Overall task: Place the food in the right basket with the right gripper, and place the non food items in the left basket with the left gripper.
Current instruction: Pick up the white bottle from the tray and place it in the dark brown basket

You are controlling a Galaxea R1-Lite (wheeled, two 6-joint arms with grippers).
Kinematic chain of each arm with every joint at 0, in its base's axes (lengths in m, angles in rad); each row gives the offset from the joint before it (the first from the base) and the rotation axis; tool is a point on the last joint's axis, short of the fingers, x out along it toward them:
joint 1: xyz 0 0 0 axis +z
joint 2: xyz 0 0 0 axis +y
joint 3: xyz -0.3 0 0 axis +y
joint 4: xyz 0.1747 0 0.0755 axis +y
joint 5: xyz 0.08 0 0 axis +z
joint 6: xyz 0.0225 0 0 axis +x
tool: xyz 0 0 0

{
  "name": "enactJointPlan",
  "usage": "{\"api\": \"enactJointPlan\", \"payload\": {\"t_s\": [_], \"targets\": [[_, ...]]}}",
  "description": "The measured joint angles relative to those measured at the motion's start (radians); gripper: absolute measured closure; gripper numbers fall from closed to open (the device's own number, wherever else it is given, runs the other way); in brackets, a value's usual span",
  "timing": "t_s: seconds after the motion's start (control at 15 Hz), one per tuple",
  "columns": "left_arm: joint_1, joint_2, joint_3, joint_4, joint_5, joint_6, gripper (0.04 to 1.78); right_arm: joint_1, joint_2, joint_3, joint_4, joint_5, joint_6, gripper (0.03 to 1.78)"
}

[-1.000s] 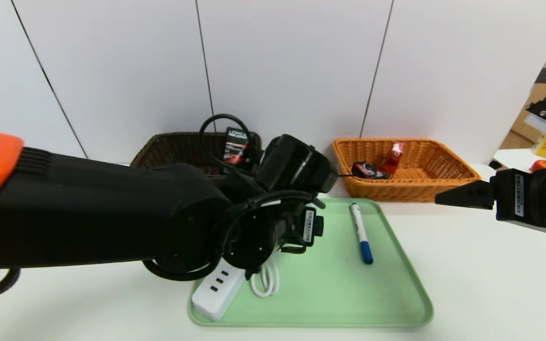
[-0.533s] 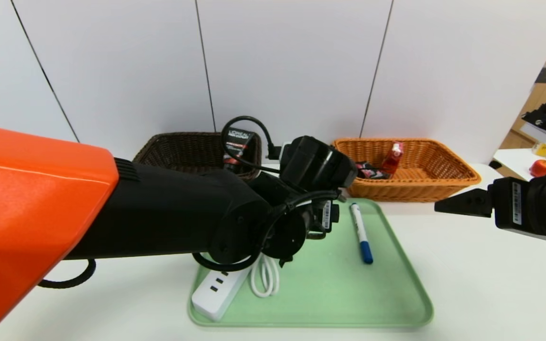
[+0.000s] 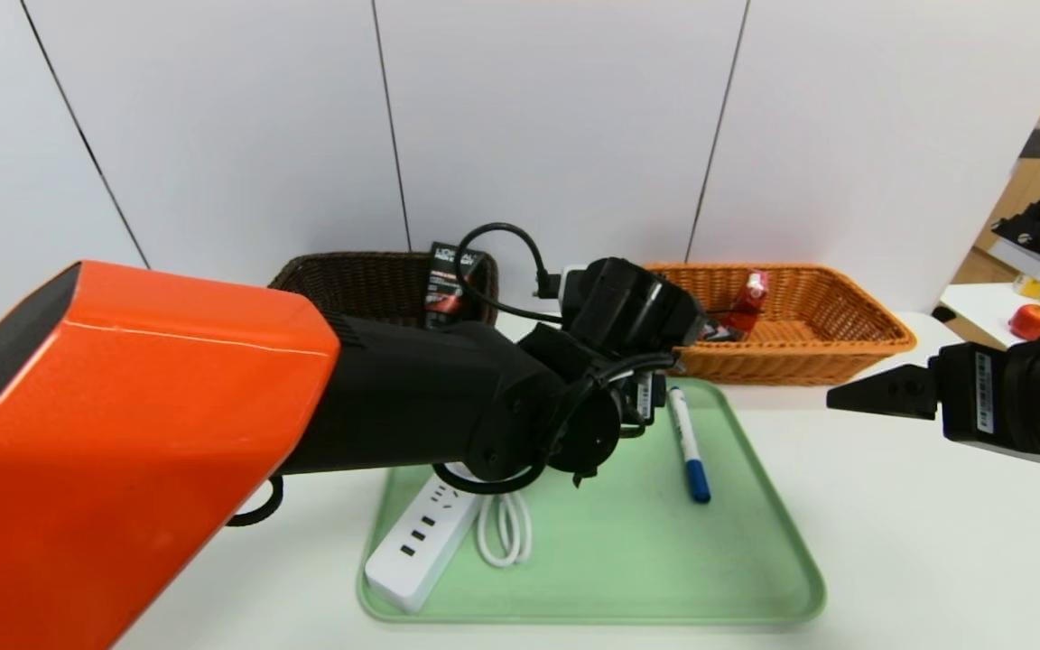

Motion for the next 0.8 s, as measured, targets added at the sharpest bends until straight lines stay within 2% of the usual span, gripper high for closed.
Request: {"api": "enactJointPlan", "payload": {"t_s": [0.47, 0.67, 0.8], "targets": [[0.021, 0.070, -0.083, 0.000, 0.006, 0.006, 0.13, 0.000, -0.004, 0.048, -0.100, -0.004, -0.016, 0.11], [0.024, 0.079, -0.086, 0.000, 0.005, 0.009, 0.13, -0.009, -0.006, 0.087, -0.144, -0.032, -0.103, 0.11], [0.026, 0.081, -0.087, 0.000, 0.005, 0.018, 0.13, -0.040, -0.009, 0.146, -0.239, -0.092, -0.216, 0.11]]}}
